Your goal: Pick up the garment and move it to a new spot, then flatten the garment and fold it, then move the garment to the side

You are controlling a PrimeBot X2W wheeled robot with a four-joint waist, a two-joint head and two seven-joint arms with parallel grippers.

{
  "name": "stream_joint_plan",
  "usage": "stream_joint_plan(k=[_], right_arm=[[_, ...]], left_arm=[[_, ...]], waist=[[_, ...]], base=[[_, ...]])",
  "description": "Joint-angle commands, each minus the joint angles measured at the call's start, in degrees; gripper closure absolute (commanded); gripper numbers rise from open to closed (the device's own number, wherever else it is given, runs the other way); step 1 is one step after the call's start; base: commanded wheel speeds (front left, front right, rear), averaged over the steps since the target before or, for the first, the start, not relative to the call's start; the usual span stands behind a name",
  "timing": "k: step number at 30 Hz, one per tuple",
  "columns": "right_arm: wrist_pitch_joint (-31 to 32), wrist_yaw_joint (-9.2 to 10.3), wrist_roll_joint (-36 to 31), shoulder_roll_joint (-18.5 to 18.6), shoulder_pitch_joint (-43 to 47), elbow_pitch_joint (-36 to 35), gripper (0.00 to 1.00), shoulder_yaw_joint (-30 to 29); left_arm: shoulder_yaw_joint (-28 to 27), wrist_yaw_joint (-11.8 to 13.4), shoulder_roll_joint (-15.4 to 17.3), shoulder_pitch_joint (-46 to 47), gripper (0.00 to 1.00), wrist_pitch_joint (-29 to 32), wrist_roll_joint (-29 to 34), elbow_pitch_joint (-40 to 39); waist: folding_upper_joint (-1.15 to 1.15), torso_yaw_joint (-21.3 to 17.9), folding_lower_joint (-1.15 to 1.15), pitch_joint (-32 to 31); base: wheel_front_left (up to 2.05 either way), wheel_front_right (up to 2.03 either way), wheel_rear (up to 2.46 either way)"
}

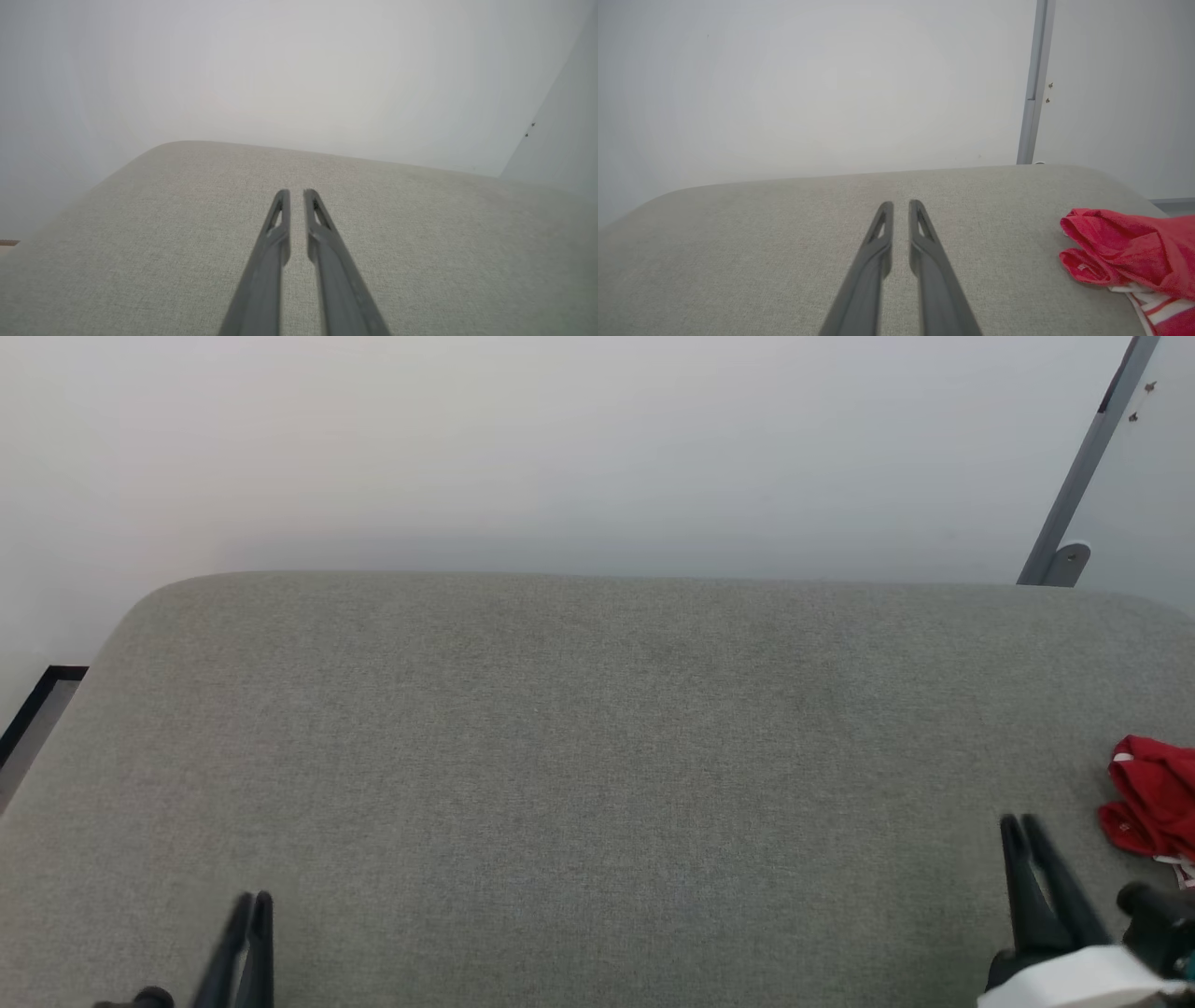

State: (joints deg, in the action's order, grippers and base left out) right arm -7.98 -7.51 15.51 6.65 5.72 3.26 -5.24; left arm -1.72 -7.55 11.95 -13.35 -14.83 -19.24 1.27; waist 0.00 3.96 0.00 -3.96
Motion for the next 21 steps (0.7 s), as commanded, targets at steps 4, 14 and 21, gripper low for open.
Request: stream_joint_plan(k=[4, 14, 21], right_arm=[[0.65, 0.00, 2.68, -0.44, 0.03, 1.62, 1.00, -0.18], [2.37, 0.00, 11.87, -0.84, -1.50, 2.66, 1.00, -0.31], [3.70, 0.00, 19.29, -1.17, -2.73, 3.49, 1.00, -0.38]], left_arm=[[0.14, 0.03, -0.94, 0.58, 1.00, 0.66, -2.70, 1.36], [-0.16, 0.05, -1.66, 3.04, 1.00, 2.98, -11.75, 2.85], [-0.42, 0.03, -2.27, 5.05, 1.00, 4.85, -18.99, 4.10]], waist=[[0.00, -0.09, 0.00, 0.09], [0.00, -0.37, 0.00, 0.39], [0.00, -0.63, 0.00, 0.65]], base=[[0.00, 0.00, 0.00], [0.00, 0.00, 0.00], [0.00, 0.00, 0.00]])
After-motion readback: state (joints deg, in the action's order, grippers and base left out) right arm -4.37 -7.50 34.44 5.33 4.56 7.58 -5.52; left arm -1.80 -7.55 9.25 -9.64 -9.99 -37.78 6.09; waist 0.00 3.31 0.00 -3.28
